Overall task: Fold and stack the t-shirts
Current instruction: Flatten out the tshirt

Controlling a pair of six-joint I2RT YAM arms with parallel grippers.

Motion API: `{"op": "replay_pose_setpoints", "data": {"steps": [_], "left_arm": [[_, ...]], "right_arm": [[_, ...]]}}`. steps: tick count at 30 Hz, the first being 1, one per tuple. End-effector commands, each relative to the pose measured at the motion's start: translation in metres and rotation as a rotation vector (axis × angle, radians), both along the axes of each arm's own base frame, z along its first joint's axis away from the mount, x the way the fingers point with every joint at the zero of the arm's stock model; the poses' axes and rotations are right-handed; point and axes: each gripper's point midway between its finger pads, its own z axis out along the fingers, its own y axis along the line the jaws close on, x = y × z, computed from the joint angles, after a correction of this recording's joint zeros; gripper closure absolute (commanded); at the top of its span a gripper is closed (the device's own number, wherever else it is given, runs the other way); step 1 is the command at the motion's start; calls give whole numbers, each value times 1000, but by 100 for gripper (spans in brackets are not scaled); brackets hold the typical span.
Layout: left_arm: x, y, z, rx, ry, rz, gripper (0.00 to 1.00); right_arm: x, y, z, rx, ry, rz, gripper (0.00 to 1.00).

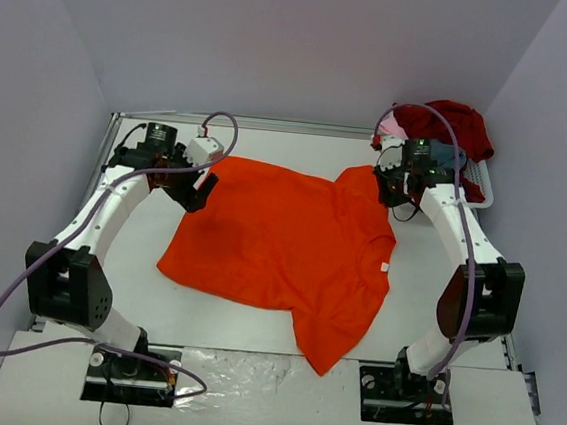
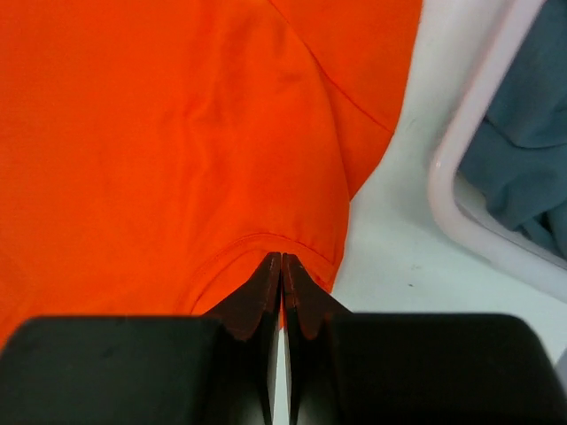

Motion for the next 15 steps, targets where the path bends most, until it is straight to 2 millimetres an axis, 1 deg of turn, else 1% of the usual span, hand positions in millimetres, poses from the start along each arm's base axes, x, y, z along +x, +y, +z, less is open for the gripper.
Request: {"op": "replay_pose_setpoints", "data": {"steps": [1, 2, 3, 4, 5, 6, 7, 8, 9, 10, 11, 12, 13, 14, 15], "left_arm": [[30, -10, -3, -36, -61, 51, 26], [43, -8, -4, -28, -96, 83, 40], [50, -8, -15, -36, -76, 116, 50], [58, -9, -16, -40, -88, 125, 56], [64, -10, -27, -38, -61, 138, 57], [68, -10, -30, -38, -56, 146, 59], [77, -13, -26, -48, -68, 153, 63], [83, -11, -27, -41, -68, 170, 68], [89, -11, -38, -39, -38, 197, 77], [93, -11, -42, -33, -24, 207, 84], [105, -10, -35, -30, -46, 224, 89], [111, -8, -48, -16, -21, 245, 96], [116, -7, -51, -11, -19, 258, 98], [125, -6, -46, -9, -38, 272, 97], [131, -5, -56, 1, -23, 281, 98]], "right_arm": [[25, -3, -16, -44, 12, -13, 100], [29, -3, -22, -51, 24, -13, 100], [32, -3, -27, -53, 34, -14, 100], [39, -3, -35, -58, 51, -15, 100], [42, -2, -39, -61, 60, -14, 100], [45, -2, -43, -62, 67, -16, 100], [48, -2, -55, -66, 92, -18, 100], [54, -1, -54, -67, 86, -21, 100], [56, -2, -58, -71, 93, -25, 100], [58, -1, -68, -75, 113, -25, 100], [60, -2, -71, -79, 119, -27, 100], [63, -1, -77, -83, 129, -27, 100], [65, -1, -80, -85, 132, -30, 100], [66, -1, -82, -87, 136, -29, 100], [68, -1, -88, -99, 144, -33, 100]]}}
